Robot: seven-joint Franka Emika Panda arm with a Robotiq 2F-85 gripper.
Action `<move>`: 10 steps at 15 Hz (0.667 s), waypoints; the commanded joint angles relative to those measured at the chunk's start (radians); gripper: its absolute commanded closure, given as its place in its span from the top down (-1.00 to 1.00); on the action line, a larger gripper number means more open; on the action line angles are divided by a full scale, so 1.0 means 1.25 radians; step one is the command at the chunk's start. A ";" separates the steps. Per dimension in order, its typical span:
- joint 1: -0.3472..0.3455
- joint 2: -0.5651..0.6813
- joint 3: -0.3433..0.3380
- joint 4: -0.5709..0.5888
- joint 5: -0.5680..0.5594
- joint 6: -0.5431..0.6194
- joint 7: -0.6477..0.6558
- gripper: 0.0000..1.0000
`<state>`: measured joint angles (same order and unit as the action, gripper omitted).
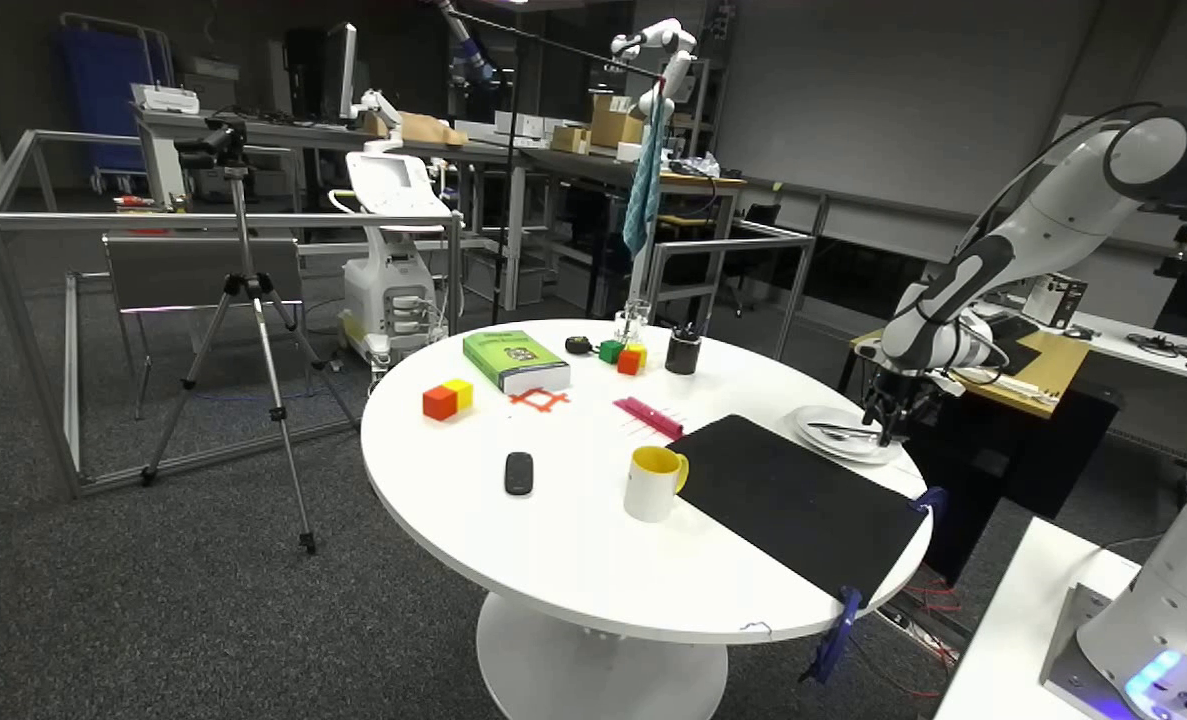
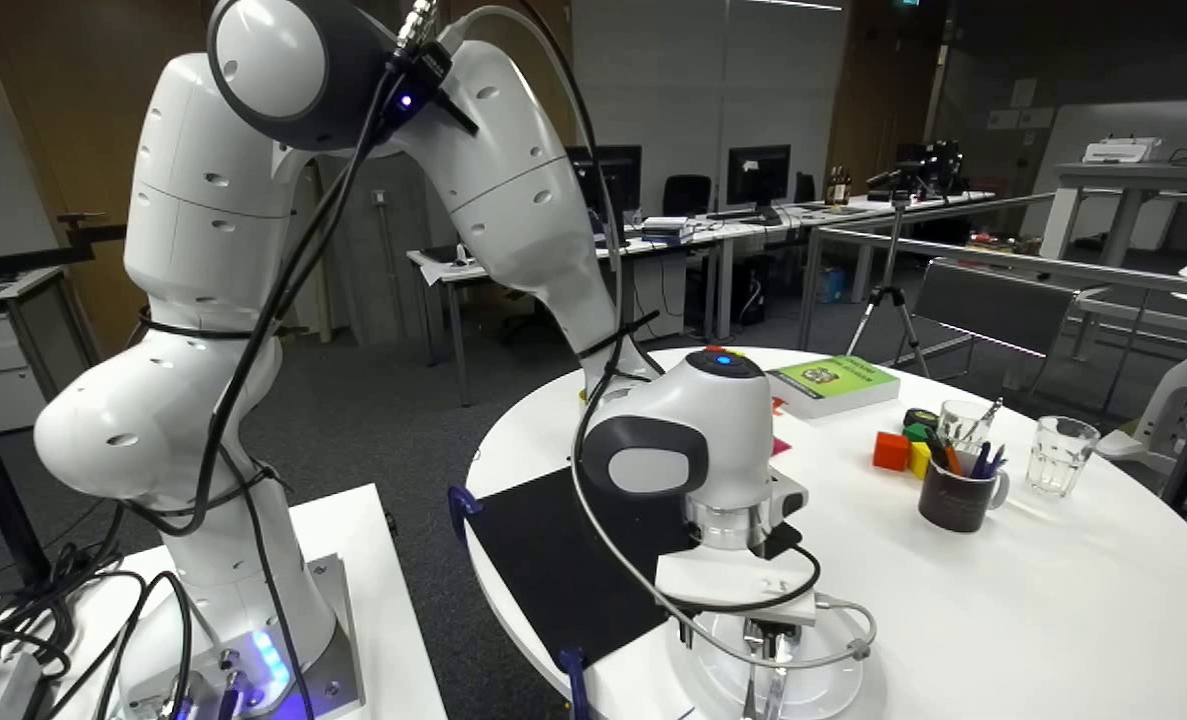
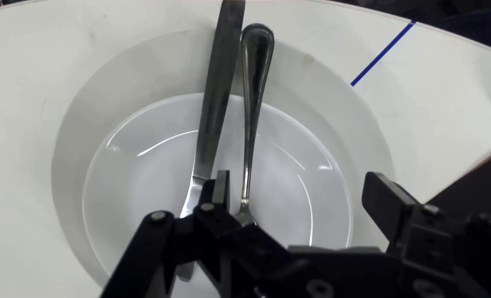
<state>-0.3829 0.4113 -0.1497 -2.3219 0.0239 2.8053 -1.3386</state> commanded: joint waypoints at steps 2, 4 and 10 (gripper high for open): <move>-0.018 0.013 0.010 0.015 -0.016 0.027 0.017 0.57; -0.018 0.015 0.009 0.019 -0.016 0.028 0.018 0.56; -0.015 0.025 0.005 0.031 -0.022 0.033 0.022 0.37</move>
<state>-0.3841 0.4181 -0.1498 -2.3033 0.0235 2.8057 -1.3379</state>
